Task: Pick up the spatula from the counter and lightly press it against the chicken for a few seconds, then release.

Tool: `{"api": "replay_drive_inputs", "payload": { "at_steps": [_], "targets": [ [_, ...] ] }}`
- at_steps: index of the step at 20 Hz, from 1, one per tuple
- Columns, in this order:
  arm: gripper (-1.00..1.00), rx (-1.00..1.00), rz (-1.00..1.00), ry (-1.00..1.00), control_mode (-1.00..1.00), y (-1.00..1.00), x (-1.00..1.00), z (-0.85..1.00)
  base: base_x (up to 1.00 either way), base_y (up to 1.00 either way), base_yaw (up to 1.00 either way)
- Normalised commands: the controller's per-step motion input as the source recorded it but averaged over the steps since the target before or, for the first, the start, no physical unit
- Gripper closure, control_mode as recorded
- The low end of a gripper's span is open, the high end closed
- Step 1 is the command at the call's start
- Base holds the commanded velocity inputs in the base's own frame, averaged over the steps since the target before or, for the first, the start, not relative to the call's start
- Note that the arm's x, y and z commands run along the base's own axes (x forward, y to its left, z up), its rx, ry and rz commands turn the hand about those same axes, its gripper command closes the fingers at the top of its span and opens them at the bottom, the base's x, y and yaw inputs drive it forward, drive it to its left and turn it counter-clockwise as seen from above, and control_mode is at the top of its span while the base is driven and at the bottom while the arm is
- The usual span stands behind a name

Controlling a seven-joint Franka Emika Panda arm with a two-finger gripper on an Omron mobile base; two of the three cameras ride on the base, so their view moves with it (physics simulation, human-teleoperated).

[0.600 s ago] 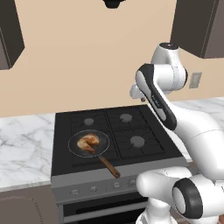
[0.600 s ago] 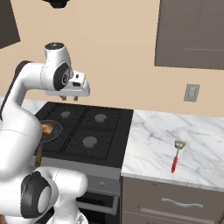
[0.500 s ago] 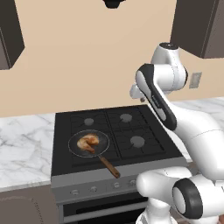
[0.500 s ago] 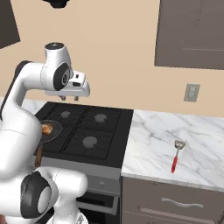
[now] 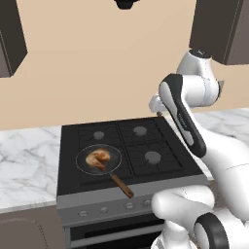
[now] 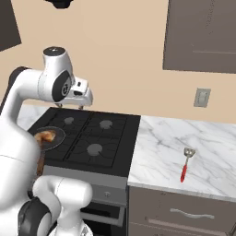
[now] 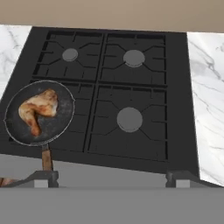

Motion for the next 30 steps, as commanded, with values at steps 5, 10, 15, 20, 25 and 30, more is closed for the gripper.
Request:
{"api": "replay_drive_inputs", "payload": {
  "at_steps": [5,10,15,20,25,30],
  "targets": [
    [-1.00,0.00,0.00,-0.05,-1.00,-0.02,-0.24,0.00,0.00,0.00,0.00],
    [-1.00,0.00,-0.03,-0.01,-1.00,-0.30,-0.43,0.00,0.00,0.00,0.00],
    [-1.00,0.00,-0.04,0.01,-1.00,-0.44,-0.44,0.00,0.00,0.00,0.00],
    [-1.00,0.00,-0.01,0.00,-1.00,-0.44,-0.35,0.00,0.00,0.00,0.00],
    [-1.00,-0.01,-0.01,0.00,-1.00,-0.39,-0.20,-0.11,0.00,0.00,0.00],
    [-1.00,-0.05,-0.01,0.00,-1.00,-0.35,-0.12,-0.18,0.00,0.00,0.00]
  ]
}}
